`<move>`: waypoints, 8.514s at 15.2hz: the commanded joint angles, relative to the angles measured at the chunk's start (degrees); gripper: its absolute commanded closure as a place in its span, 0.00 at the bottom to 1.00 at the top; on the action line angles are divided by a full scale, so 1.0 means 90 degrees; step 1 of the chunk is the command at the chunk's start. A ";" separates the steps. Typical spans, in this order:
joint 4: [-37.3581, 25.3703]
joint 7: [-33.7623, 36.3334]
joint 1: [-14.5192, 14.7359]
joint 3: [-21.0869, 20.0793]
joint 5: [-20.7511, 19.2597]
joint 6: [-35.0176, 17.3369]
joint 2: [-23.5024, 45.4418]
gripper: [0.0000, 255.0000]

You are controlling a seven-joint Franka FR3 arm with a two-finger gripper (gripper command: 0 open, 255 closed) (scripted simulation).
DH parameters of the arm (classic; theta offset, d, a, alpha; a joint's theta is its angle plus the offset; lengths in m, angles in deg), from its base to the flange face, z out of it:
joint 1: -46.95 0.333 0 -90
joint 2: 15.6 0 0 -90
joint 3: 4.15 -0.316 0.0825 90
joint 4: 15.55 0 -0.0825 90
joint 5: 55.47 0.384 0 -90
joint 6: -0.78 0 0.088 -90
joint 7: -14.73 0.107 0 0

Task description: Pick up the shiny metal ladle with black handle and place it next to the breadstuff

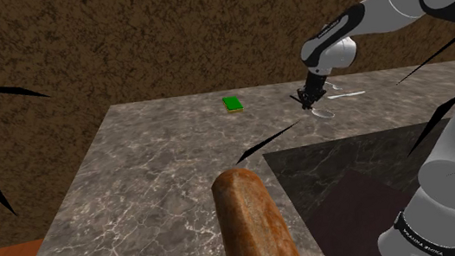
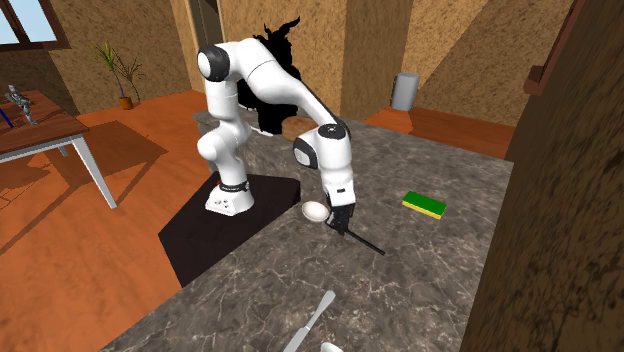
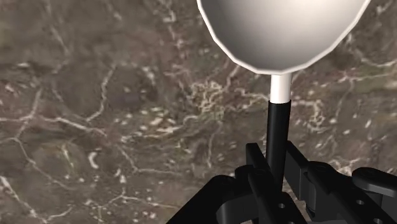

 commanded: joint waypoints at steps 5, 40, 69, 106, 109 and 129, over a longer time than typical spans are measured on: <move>-0.0186 0.0174 0.0023 0.0025 -0.0189 0.0464 -0.0300 1.00; -0.1160 0.1434 0.0348 -0.0385 -0.0838 0.2732 -0.1733 1.00; -0.0344 0.6065 0.1966 -0.3450 -0.0801 0.2506 -0.2538 1.00; -0.5848 1.1019 0.4894 -0.5347 -0.3702 0.3762 0.2578 1.00; -0.5572 1.1066 0.4842 -0.5340 -0.3715 0.3505 0.2570 1.00; -0.4317 1.1425 0.4734 -0.5171 -0.4018 0.2022 0.2884 1.00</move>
